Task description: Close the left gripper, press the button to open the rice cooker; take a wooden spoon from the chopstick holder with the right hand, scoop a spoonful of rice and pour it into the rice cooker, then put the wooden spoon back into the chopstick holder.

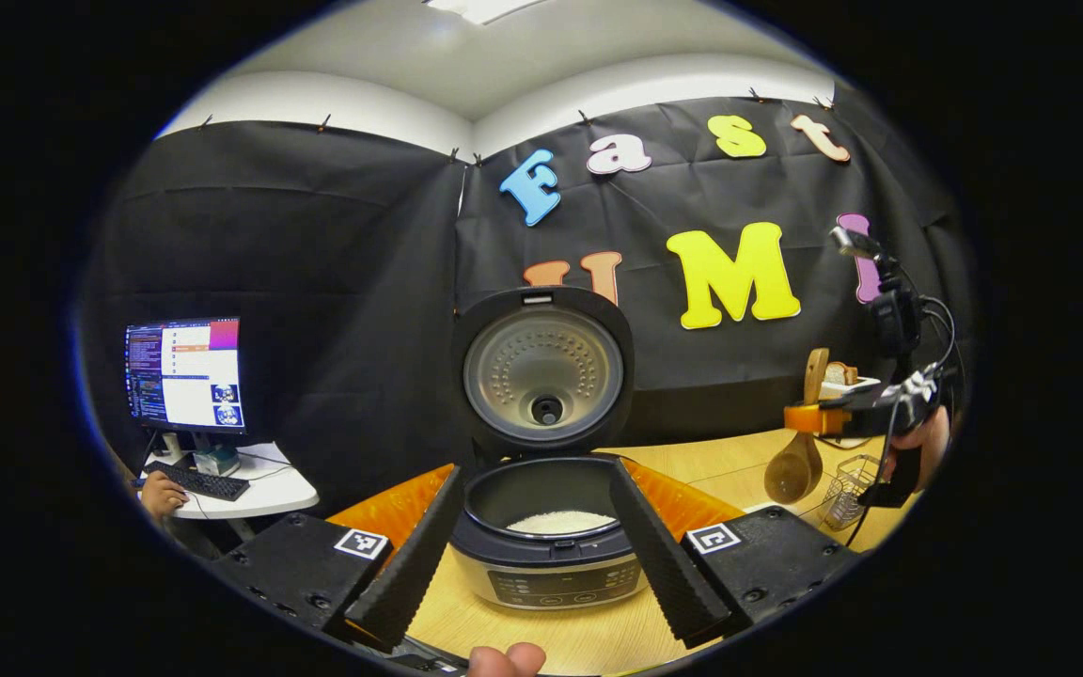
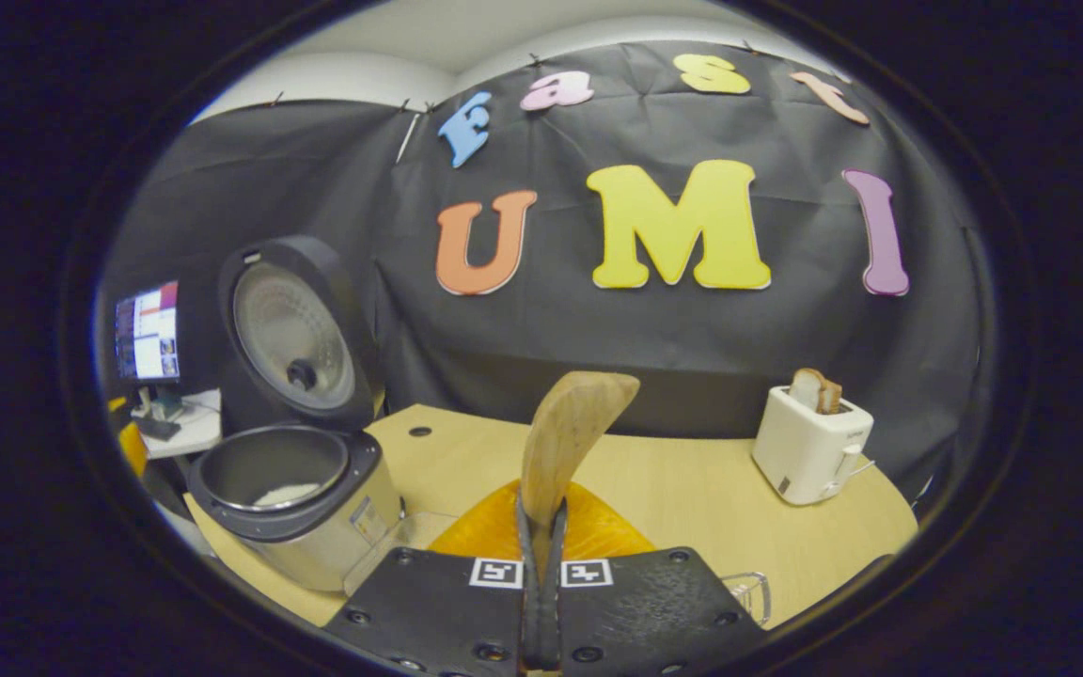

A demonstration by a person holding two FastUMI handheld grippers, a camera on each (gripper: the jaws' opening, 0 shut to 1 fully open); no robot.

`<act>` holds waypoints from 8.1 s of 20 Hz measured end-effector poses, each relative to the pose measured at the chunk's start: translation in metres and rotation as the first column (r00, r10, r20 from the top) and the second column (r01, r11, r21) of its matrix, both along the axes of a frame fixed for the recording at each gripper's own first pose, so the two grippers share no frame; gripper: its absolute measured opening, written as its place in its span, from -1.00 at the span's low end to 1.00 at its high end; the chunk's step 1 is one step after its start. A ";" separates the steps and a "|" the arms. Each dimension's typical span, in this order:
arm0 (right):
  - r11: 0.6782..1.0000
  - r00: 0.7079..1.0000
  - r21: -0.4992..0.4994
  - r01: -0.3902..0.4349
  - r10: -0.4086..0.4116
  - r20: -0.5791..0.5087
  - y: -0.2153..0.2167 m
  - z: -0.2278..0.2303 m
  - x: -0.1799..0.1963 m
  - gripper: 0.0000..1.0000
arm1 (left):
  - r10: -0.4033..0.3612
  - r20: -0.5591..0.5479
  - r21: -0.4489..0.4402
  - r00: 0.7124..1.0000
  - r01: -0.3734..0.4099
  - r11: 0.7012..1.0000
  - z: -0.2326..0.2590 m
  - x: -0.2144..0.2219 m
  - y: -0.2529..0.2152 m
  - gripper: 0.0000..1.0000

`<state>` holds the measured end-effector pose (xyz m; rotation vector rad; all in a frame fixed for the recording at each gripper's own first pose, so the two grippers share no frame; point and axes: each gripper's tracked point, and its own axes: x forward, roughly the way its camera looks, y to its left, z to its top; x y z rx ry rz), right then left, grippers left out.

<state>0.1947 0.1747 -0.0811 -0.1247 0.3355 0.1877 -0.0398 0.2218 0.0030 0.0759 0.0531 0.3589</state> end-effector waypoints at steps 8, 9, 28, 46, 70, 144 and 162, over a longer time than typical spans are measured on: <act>0.988 0.999 -0.153 0.018 -0.022 -0.028 0.006 -0.050 -0.013 -0.99 | 0.005 0.003 -0.003 1.000 -0.005 1.000 0.000 -0.003 0.006 0.98; 0.992 0.998 -0.127 0.005 -0.013 -0.061 0.012 -0.059 -0.016 -0.99 | 0.008 0.006 -0.003 1.000 -0.008 1.000 0.001 -0.004 0.008 0.98; 0.812 0.935 0.556 0.177 0.038 -0.353 0.069 -0.074 -0.020 -1.00 | 0.015 0.030 -0.055 0.999 -0.014 0.998 0.006 -0.014 0.020 0.98; 0.555 0.950 0.790 0.261 -0.001 -0.313 -0.004 -0.002 0.009 -1.00 | 0.039 0.032 -0.071 0.999 -0.037 0.997 0.002 -0.014 0.029 0.98; 0.875 0.964 0.425 -0.233 0.265 -0.016 0.237 0.068 0.021 -1.00 | 0.098 -0.006 0.024 0.995 -0.098 0.995 -0.004 -0.037 0.071 0.98; 0.877 0.925 0.309 0.367 -0.380 -0.021 -0.169 -0.036 -0.030 -0.98 | -0.060 0.062 -0.065 0.996 0.064 0.996 0.011 -0.006 -0.004 0.98; 0.893 0.929 0.266 0.363 -0.370 -0.022 -0.185 -0.052 -0.057 0.84 | -0.073 0.076 -0.101 0.994 0.081 0.992 0.015 0.001 -0.025 0.98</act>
